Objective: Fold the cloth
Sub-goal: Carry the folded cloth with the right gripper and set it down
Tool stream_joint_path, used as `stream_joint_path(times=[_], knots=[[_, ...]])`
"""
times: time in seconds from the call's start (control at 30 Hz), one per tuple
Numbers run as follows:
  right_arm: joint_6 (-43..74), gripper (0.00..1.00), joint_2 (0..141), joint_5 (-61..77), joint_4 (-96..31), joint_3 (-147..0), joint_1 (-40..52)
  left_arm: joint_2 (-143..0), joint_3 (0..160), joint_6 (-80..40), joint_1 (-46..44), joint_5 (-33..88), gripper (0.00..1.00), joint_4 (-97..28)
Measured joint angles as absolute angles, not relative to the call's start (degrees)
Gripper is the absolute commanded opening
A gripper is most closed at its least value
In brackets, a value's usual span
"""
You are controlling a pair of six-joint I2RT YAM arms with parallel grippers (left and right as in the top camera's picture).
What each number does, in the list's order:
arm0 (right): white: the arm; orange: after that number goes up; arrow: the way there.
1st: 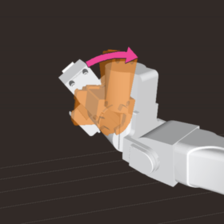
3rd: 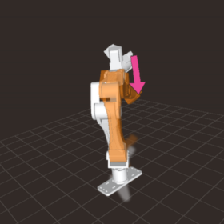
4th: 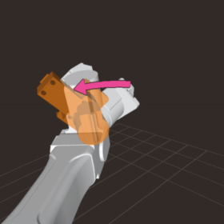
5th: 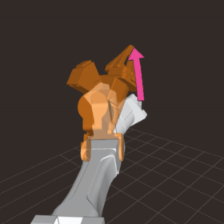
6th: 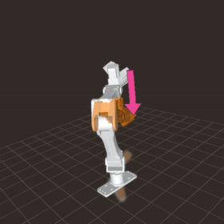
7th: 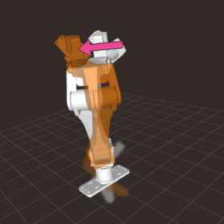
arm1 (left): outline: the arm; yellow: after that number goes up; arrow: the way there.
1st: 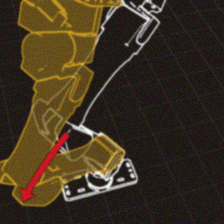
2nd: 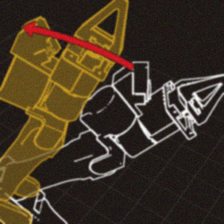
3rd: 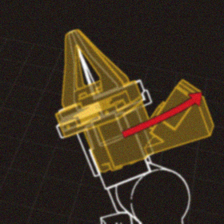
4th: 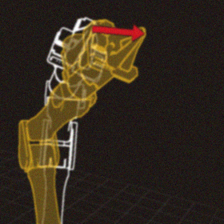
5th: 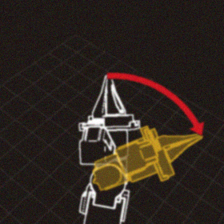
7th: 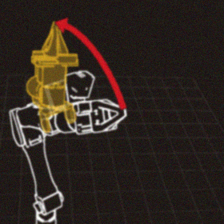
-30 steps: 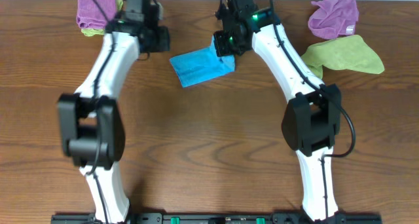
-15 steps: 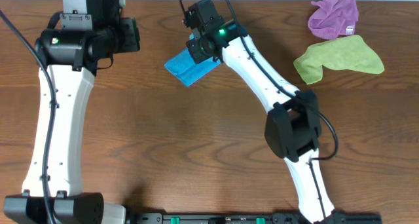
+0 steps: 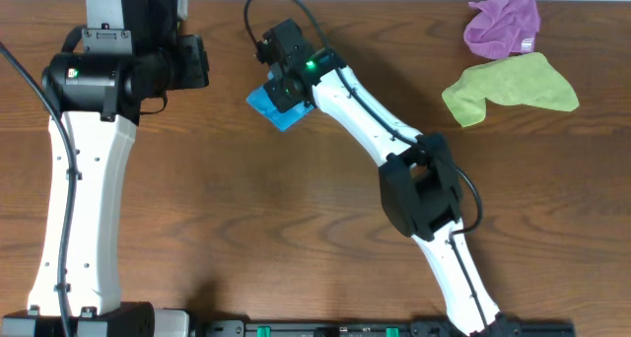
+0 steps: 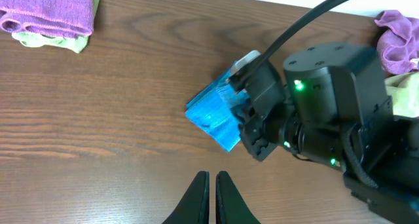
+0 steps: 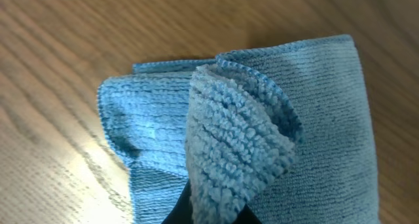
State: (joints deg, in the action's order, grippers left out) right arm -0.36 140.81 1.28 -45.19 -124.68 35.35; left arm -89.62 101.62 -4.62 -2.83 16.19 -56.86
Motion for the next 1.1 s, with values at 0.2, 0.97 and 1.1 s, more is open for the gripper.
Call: stream_joint_path(times=[0.2,0.97,1.1], knots=[[-0.9,0.02,141.6,2.3,-45.2,-124.7,36.5,-89.6,101.6,-4.6,-2.8,16.8,0.08,-56.9],[-2.3,0.45,142.1,9.6,-46.0,-124.9,40.6,-89.5,101.6,-3.7,-0.4,19.1,0.09,-54.2],[-2.5,0.52,141.1,9.6,-46.5,-126.1,40.1,-88.9,101.6,-3.6,2.9,21.6,0.11,-52.3]])
